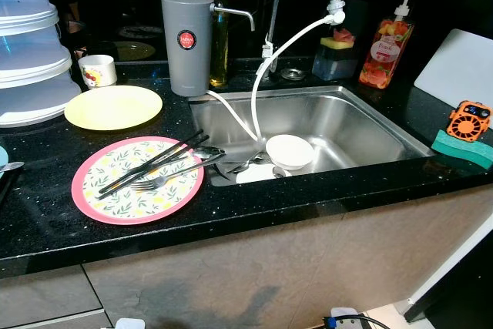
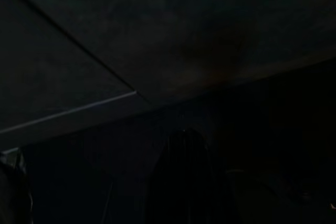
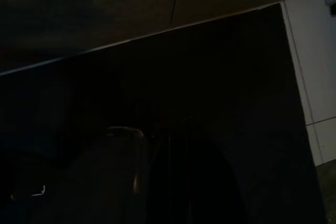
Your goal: Kitchen organization
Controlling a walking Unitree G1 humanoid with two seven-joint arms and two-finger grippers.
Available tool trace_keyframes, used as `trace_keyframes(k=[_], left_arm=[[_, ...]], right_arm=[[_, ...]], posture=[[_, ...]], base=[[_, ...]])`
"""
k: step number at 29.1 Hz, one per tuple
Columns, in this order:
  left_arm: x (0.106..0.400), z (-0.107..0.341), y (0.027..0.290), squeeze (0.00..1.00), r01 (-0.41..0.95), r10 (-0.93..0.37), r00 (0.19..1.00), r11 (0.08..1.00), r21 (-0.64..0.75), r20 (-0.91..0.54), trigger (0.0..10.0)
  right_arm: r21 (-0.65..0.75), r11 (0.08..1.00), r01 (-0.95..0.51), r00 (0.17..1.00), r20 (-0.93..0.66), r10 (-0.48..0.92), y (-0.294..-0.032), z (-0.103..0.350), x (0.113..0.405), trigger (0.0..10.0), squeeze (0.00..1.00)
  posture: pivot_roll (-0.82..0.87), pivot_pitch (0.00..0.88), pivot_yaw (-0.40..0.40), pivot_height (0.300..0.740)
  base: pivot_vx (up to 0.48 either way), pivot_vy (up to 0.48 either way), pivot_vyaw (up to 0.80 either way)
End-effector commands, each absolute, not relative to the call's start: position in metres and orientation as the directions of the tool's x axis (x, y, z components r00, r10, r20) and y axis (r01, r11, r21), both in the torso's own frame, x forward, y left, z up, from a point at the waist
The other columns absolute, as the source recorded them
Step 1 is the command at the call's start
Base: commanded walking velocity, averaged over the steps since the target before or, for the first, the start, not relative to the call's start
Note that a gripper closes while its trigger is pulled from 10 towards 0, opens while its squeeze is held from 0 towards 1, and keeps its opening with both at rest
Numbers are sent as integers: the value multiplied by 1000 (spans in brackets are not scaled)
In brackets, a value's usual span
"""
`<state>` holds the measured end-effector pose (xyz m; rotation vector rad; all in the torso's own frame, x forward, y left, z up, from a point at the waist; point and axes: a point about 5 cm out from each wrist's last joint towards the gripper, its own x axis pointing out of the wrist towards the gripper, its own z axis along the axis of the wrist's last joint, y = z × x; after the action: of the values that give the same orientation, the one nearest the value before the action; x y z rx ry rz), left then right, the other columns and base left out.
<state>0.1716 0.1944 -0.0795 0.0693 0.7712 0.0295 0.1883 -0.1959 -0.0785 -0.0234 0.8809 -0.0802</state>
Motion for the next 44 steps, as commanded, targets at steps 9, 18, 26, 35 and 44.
trace_keyframes(k=[9, 18, 26, 35, 44], left_arm=[[171, -81, 190, 0, 20, 26, 707, 998, 56, -707, 10000], [173, -78, 191, 0, -17, 30, 735, 1000, 26, -678, 10000], [173, -69, 200, 0, -43, 38, 812, 999, 4, -582, 10000], [196, -44, 183, 0, 19, -77, 930, 986, -164, -358, 10000], [200, -36, 189, 0, 20, -48, 954, 995, -98, -296, 10000]], right_arm=[[-48, 993, 107, 611, -785, -104, -201, -81, 182, 10000, 0], [-43, 998, 39, 604, -795, -57, -195, -84, 178, 10000, 0], [78, 996, 44, 768, -640, 16, -179, -65, 207, 10000, 0], [137, 991, -10, 851, -520, 80, -179, -56, 209, 10000, 0], [237, 971, -18, 890, -439, 123, -173, -51, 210, 10000, 0]], posture=[[15, 48, -31, 740], [54, 39, -58, 740], [39, 26, -35, 740], [41, 8, -25, 740], [43, 8, -26, 740]], base=[[0, 0, 0], [0, 0, 0], [0, 0, 0], [0, 0, 0], [0, 0, 0]])
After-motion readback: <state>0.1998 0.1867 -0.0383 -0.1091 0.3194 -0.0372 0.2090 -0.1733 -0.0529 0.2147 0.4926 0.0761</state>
